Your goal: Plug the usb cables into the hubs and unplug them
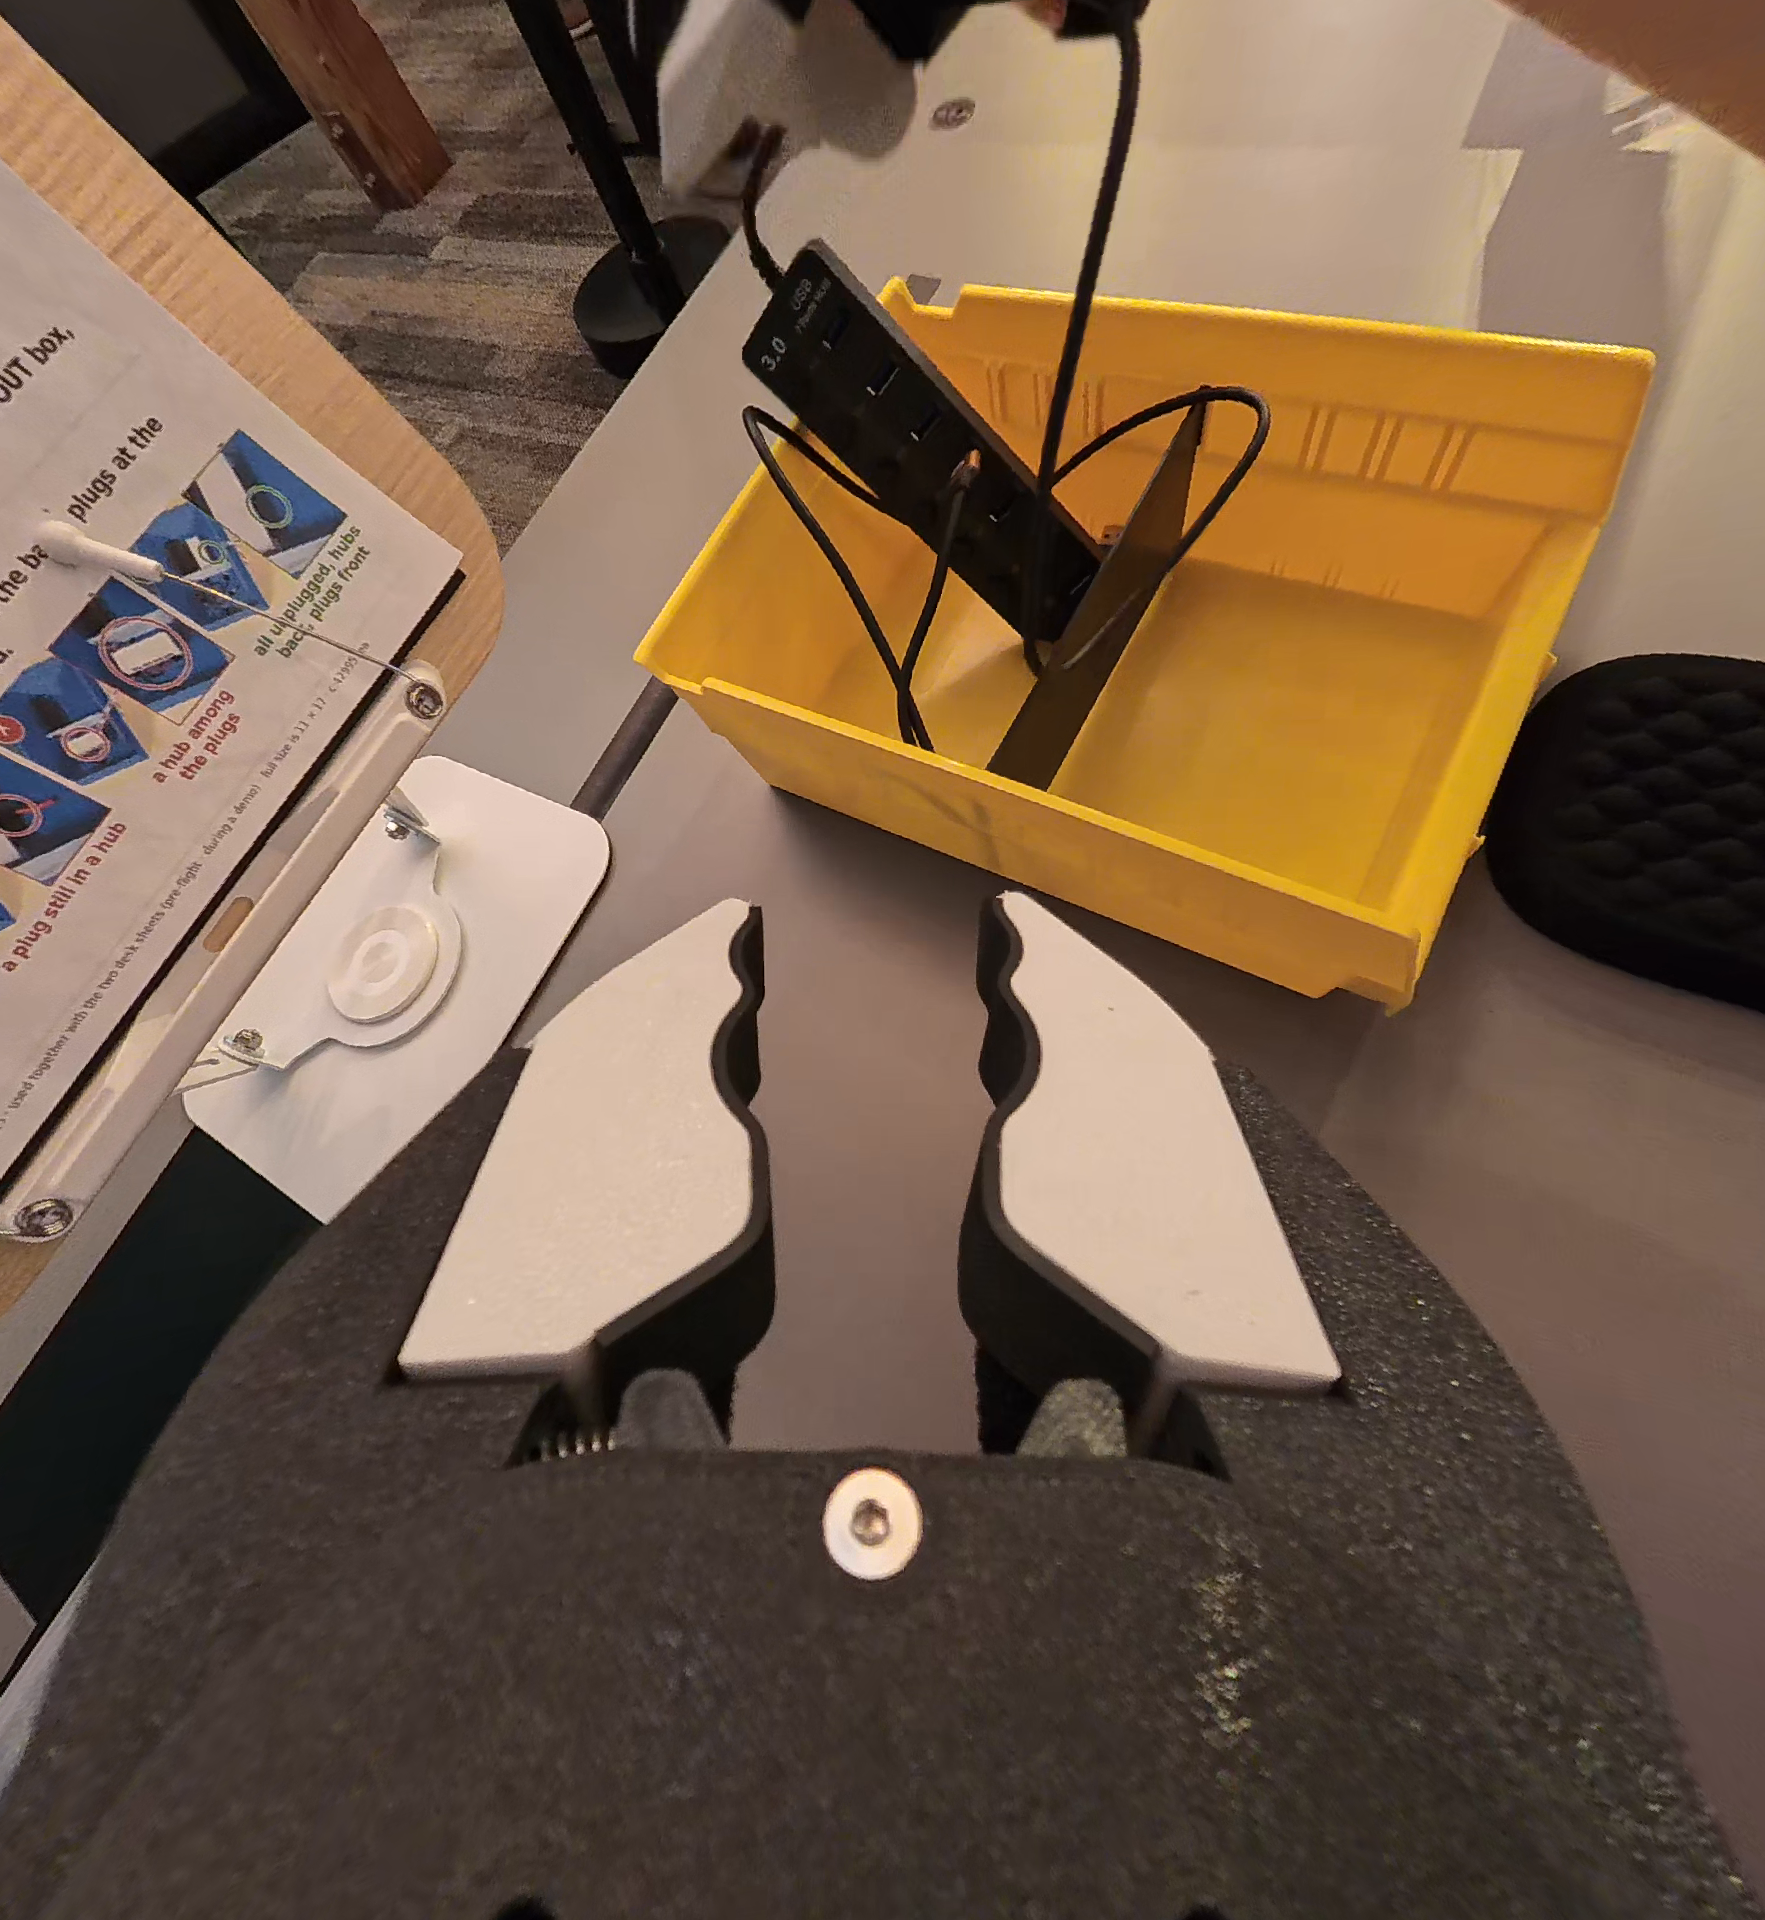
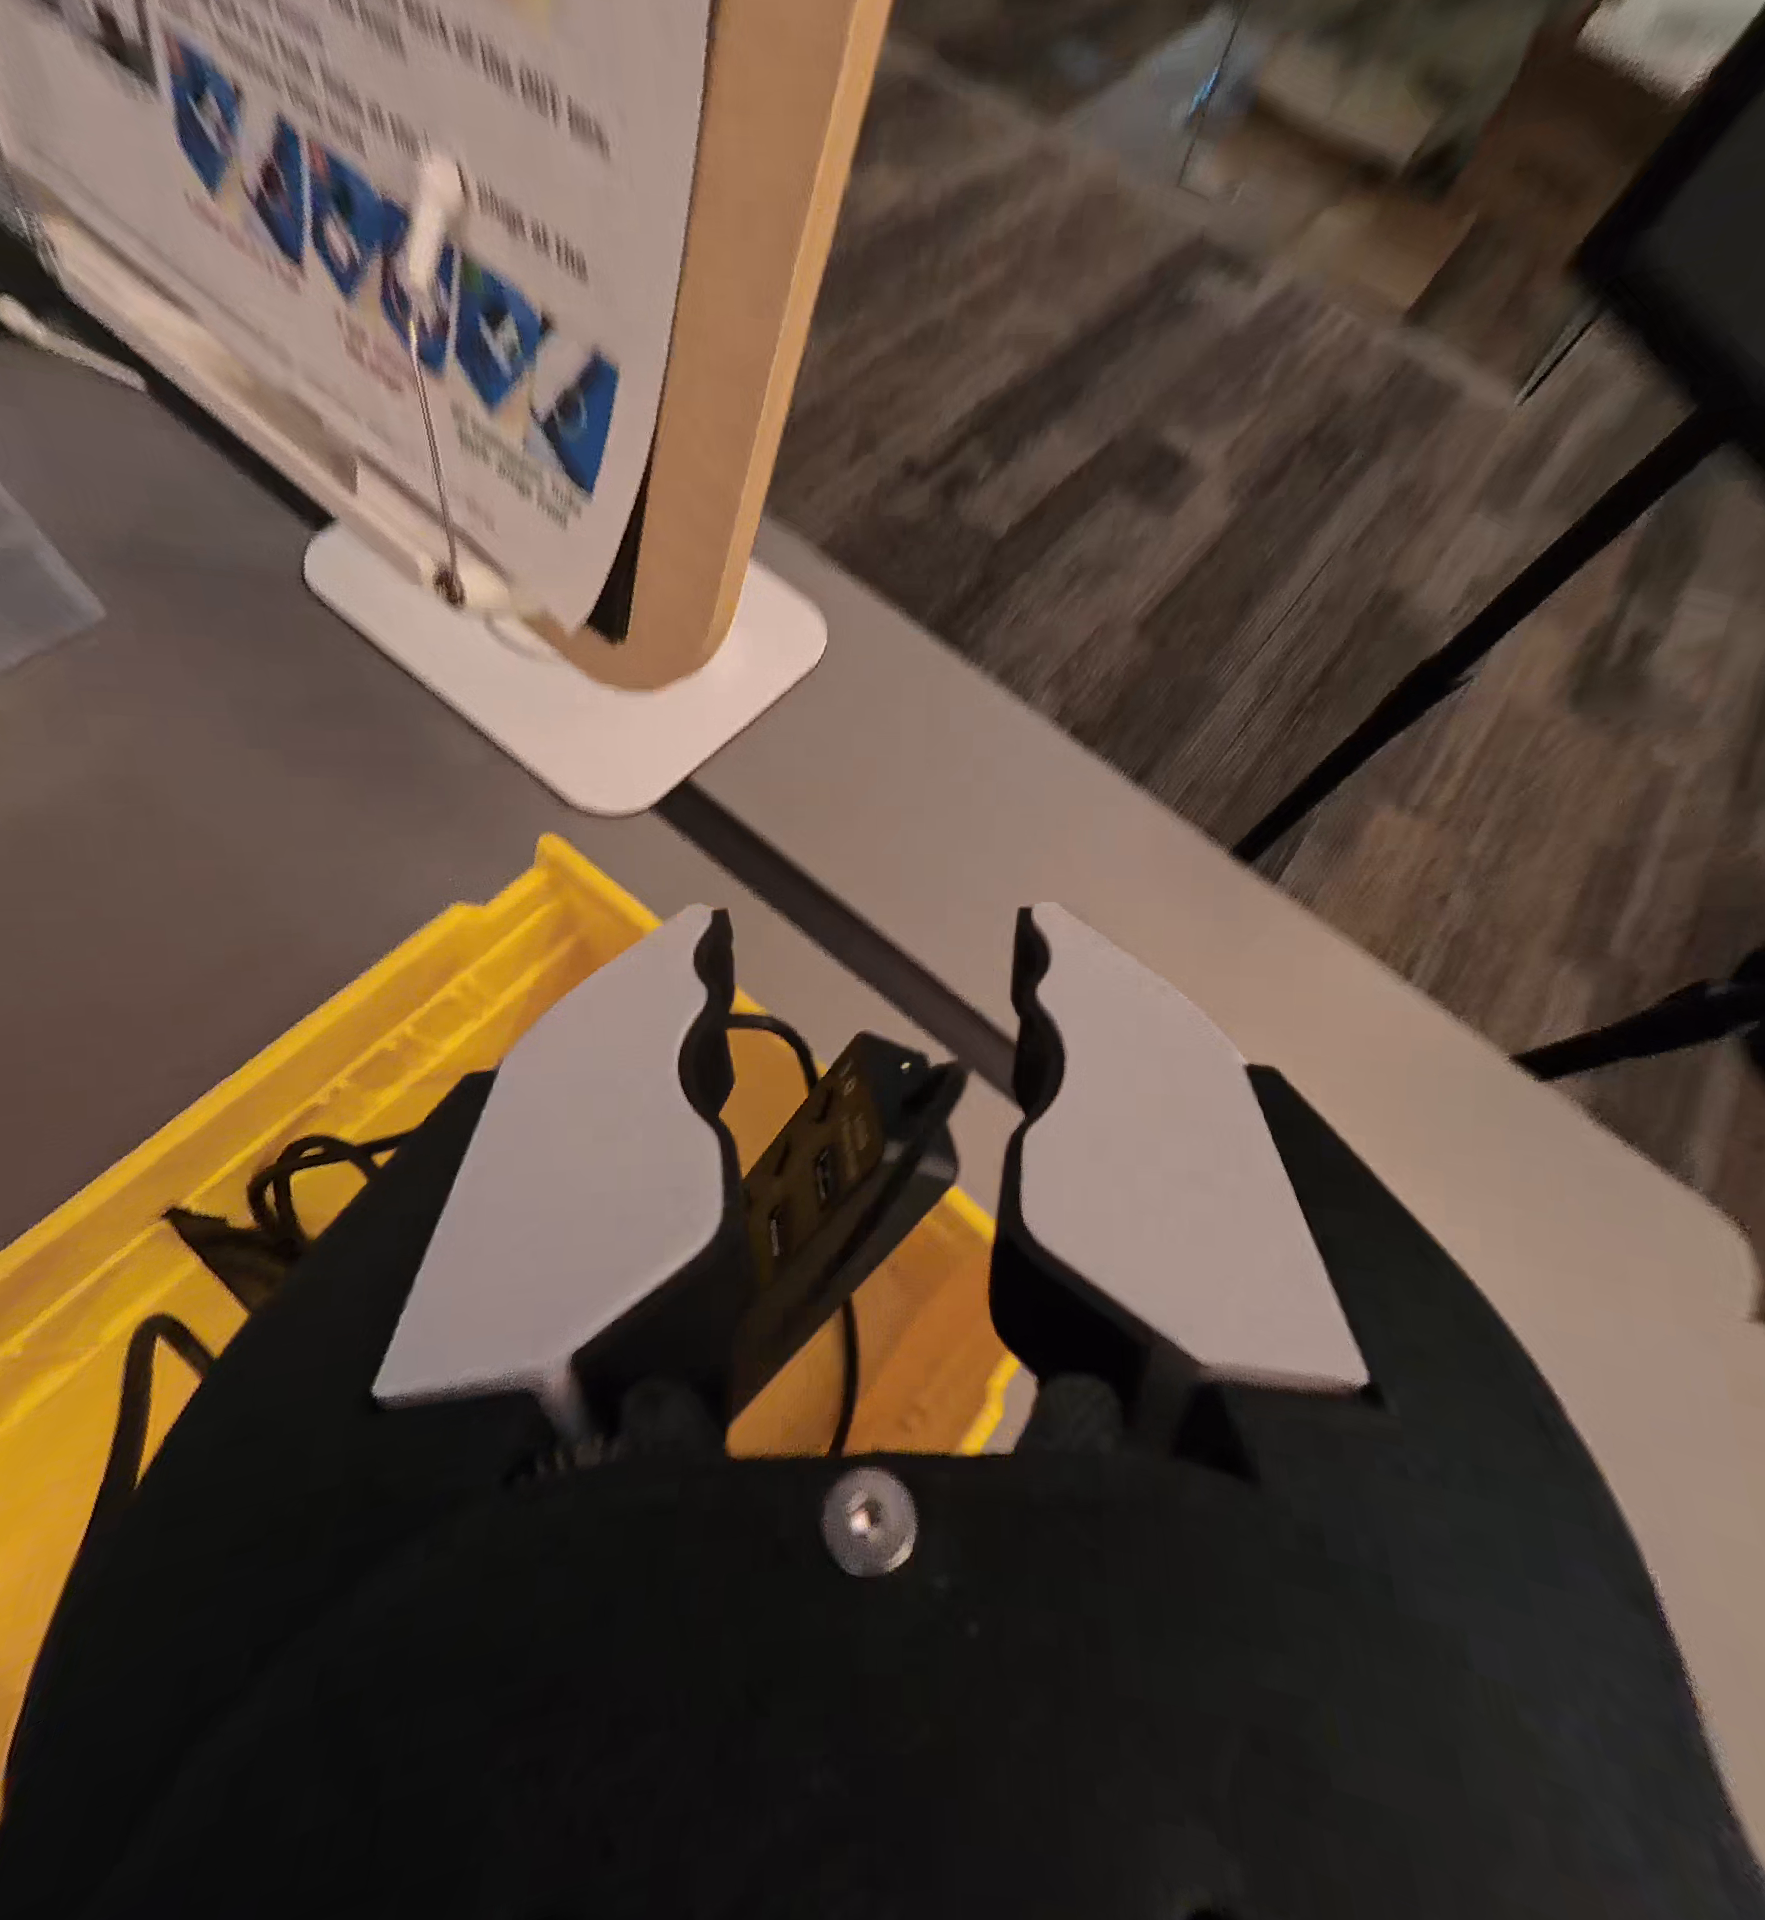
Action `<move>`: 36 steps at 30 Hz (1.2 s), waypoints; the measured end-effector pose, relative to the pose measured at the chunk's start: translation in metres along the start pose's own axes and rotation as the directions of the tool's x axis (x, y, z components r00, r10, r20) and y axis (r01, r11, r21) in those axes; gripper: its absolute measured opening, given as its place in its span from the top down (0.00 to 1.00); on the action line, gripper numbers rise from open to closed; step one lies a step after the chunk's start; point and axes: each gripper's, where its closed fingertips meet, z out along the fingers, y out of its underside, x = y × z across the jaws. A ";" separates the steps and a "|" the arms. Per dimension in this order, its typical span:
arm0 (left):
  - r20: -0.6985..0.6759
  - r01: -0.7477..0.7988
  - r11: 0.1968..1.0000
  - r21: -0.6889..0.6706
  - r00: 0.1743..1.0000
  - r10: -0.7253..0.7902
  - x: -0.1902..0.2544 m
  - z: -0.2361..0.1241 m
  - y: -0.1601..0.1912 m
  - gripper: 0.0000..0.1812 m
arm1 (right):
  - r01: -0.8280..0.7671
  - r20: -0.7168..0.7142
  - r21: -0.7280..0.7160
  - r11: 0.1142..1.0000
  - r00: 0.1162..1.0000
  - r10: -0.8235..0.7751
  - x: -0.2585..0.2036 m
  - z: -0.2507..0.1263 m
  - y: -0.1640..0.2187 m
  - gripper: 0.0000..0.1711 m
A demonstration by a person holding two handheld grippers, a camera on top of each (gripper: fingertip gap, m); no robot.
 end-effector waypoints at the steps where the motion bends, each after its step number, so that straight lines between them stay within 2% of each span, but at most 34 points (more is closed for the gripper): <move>1: 0.001 0.001 1.000 0.000 1.000 -0.001 -0.001 0.000 0.000 0.79 | 0.013 -0.026 0.045 0.999 1.000 -0.011 0.004 -0.010 -0.009 0.69; 3: 0.002 0.003 1.000 0.000 1.000 -0.003 -0.002 0.000 0.001 0.79 | 0.060 -0.056 0.120 0.991 0.997 -0.053 0.005 -0.031 -0.026 0.69; 8: 0.009 0.007 1.000 -0.009 1.000 -0.007 -0.004 0.002 0.002 0.79 | 0.175 -0.129 0.175 0.969 0.980 -0.154 0.002 -0.074 -0.044 0.70; 9: 0.014 0.005 1.000 -0.013 1.000 -0.005 -0.004 0.002 0.003 0.79 | 0.188 -0.098 0.198 0.962 0.980 -0.172 -0.008 -0.083 -0.047 0.73; 11: 0.024 0.000 1.000 -0.021 1.000 0.000 -0.005 0.001 0.004 0.79 | 0.228 0.078 0.214 0.950 0.965 -0.250 -0.052 -0.098 -0.041 0.78; 13: 0.037 -0.004 1.000 -0.024 0.999 0.005 -0.008 -0.001 0.005 0.79 | 0.314 0.260 0.181 0.932 0.899 -0.353 -0.105 -0.112 -0.013 0.82; 15: 0.037 0.004 1.000 -0.010 0.999 -0.003 -0.009 -0.004 0.004 0.79 | 0.413 0.385 0.097 0.905 0.823 -0.417 -0.145 -0.119 0.033 0.84; 18: 0.027 0.027 0.999 0.022 0.999 -0.028 -0.010 -0.007 0.000 0.79 | 0.468 0.421 0.026 0.883 0.796 -0.435 -0.170 -0.105 0.087 0.84; 20: 0.017 0.026 0.999 0.029 1.000 -0.026 -0.008 -0.008 -0.002 0.79 | 0.512 0.344 -0.042 0.858 0.814 -0.468 -0.162 -0.082 0.114 0.84; 24: 0.015 0.005 1.000 0.020 1.000 -0.005 -0.003 -0.008 -0.002 0.79 | 0.601 0.264 -0.177 0.780 0.792 -0.550 -0.148 -0.053 0.151 0.83; 28: 0.013 -0.011 1.000 0.007 1.000 0.010 0.001 -0.006 -0.001 0.79 | 0.613 0.196 -0.303 0.730 0.790 -0.582 -0.130 -0.041 0.165 0.84; 30: 0.012 -0.008 1.000 0.007 1.000 0.008 0.000 -0.006 -0.002 0.79 | 0.614 0.199 -0.312 0.725 0.789 -0.582 -0.127 -0.041 0.166 0.96; 36: 0.012 -0.001 1.000 0.007 1.000 0.001 -0.002 -0.005 -0.001 0.79 | 0.588 0.239 -0.291 0.755 0.809 -0.538 -0.127 -0.041 0.154 0.97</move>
